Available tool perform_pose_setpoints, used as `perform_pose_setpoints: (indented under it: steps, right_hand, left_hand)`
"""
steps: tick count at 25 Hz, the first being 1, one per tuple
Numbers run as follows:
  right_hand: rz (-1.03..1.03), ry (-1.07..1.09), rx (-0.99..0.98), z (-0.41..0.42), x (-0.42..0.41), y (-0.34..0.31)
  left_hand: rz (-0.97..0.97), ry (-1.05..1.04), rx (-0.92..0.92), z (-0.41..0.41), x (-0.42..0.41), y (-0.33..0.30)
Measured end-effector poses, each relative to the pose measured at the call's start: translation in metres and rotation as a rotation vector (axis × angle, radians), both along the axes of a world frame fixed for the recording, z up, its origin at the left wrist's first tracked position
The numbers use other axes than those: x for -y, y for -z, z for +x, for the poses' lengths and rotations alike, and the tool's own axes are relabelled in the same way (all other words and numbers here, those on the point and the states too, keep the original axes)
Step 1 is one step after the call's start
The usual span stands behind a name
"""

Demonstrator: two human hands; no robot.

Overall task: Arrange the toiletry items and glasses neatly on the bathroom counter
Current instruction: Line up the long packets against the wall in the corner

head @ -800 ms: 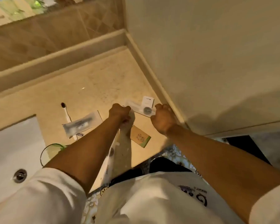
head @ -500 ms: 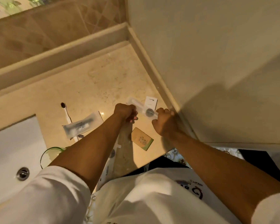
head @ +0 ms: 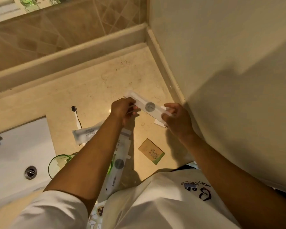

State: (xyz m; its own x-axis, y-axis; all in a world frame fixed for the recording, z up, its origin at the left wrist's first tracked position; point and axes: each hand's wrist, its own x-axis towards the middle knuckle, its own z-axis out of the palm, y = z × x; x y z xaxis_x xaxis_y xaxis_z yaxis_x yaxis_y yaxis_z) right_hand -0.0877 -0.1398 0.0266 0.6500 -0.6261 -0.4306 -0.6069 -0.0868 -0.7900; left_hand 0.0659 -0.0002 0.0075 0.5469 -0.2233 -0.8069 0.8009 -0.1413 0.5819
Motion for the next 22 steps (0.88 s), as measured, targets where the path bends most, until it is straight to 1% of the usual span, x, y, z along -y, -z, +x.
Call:
perform_pose_setpoints:
  steps: [2,4,6,8,10,12,14,16,18,19,20,22]
  right_hand:
    - [0.061,0.079,0.070,0.026,0.010,-0.012]
    - [0.072,0.101,0.138,0.051,0.017,-0.022]
    - [0.054,0.014,0.207,0.071,0.026,-0.025]
    - [0.101,-0.078,0.232,0.094,0.033,-0.029]
    - [0.227,-0.081,0.244,0.122,0.041,-0.034]
    - [0.259,-0.036,0.216,0.150,0.047,-0.037]
    - [0.309,0.018,0.215,0.170,0.047,-0.037]
    - [0.390,0.052,0.221,0.186,0.042,-0.036]
    - [0.395,0.038,0.196,0.199,0.038,-0.029]
    - [0.404,0.036,0.186,0.203,0.037,-0.025]
    - [0.419,0.046,0.178,0.205,0.038,-0.020]
    - [0.437,0.080,0.164,0.201,0.038,-0.010]
  left_hand:
    - [-0.119,-0.111,-0.080,0.017,-0.012,-0.006]
    - [-0.189,-0.211,-0.100,0.029,-0.022,-0.014]
    - [-0.246,-0.300,-0.101,0.040,-0.033,-0.018]
    - [-0.238,-0.318,-0.056,0.050,-0.041,-0.017]
    - [-0.124,-0.182,0.100,0.057,-0.046,-0.013]
    - [-0.024,0.038,0.256,0.056,-0.045,-0.008]
    - [-0.004,0.208,0.288,0.052,-0.041,-0.007]
    - [-0.041,0.314,0.276,0.052,-0.033,-0.007]
    - [-0.062,0.355,0.251,0.055,-0.019,-0.006]
    - [-0.041,0.348,0.243,0.058,-0.009,-0.006]
    - [-0.022,0.321,0.243,0.060,0.001,-0.006]
    - [-0.046,0.191,0.219,0.067,0.019,-0.005]
